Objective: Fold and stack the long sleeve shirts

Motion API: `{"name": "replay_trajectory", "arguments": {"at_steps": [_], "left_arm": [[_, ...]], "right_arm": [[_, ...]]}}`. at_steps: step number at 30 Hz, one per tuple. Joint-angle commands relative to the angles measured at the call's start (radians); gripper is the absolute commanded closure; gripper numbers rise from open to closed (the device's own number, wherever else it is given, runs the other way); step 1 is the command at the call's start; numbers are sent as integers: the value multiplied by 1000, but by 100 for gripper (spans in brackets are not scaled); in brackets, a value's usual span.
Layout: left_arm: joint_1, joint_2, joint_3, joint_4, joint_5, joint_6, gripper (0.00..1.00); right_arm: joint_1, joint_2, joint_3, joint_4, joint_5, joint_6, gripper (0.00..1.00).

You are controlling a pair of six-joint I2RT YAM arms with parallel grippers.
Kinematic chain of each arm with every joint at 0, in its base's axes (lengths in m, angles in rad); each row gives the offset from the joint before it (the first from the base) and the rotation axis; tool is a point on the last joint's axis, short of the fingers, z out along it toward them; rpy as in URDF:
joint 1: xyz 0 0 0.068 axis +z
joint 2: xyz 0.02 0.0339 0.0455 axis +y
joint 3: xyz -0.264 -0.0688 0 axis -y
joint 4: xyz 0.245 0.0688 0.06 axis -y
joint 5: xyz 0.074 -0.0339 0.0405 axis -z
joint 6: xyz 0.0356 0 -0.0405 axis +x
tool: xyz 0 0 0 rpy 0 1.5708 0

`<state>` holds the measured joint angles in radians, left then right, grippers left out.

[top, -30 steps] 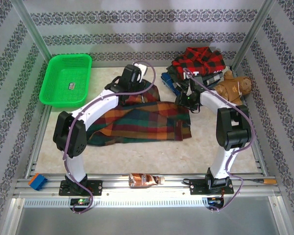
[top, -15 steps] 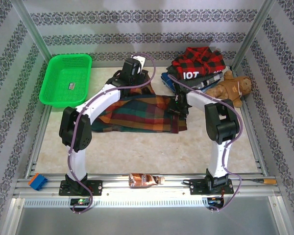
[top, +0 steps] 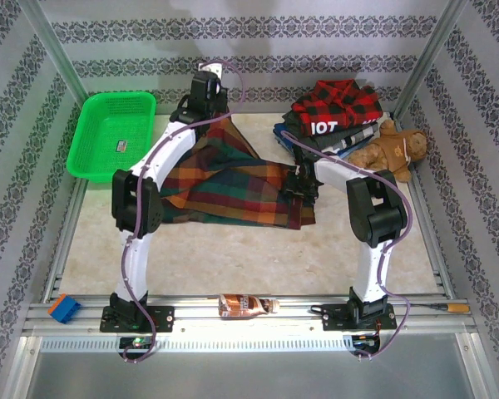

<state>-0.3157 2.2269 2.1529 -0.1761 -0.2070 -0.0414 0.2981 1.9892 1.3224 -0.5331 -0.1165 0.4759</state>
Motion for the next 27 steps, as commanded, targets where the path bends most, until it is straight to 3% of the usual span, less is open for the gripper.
{"name": "replay_trajectory", "arguments": {"at_steps": [1,6,8,11,12,14,17,21,27], "left_arm": [[39,77,164,36,-49,14,91],[57,152,291,25,-60,-3,91],[83,210,367,108,-85,1,90],[95,202,411,-5,24,-67,35],[95,182,411,-86,28,-81,23],[92,112,366,-228,20,-137,12],[73,-75,105,-308,45,-202,8],[51,-344,-339,-267,104,-311,7],[50,-507,-776,-288,126,-449,17]], "right_arm": [[12,11,-62,-114,17,1,56],[13,3,-71,-114,14,0,56],[13,-1,-77,-112,8,-8,55],[12,-5,-72,-105,5,-9,51],[9,-12,-67,-104,3,-5,49],[3,-34,-59,-98,1,-1,46],[-13,-86,-38,-109,-6,-4,42],[-24,-167,-4,-113,-47,-53,38],[-18,-154,48,-140,-130,-99,37]]}}
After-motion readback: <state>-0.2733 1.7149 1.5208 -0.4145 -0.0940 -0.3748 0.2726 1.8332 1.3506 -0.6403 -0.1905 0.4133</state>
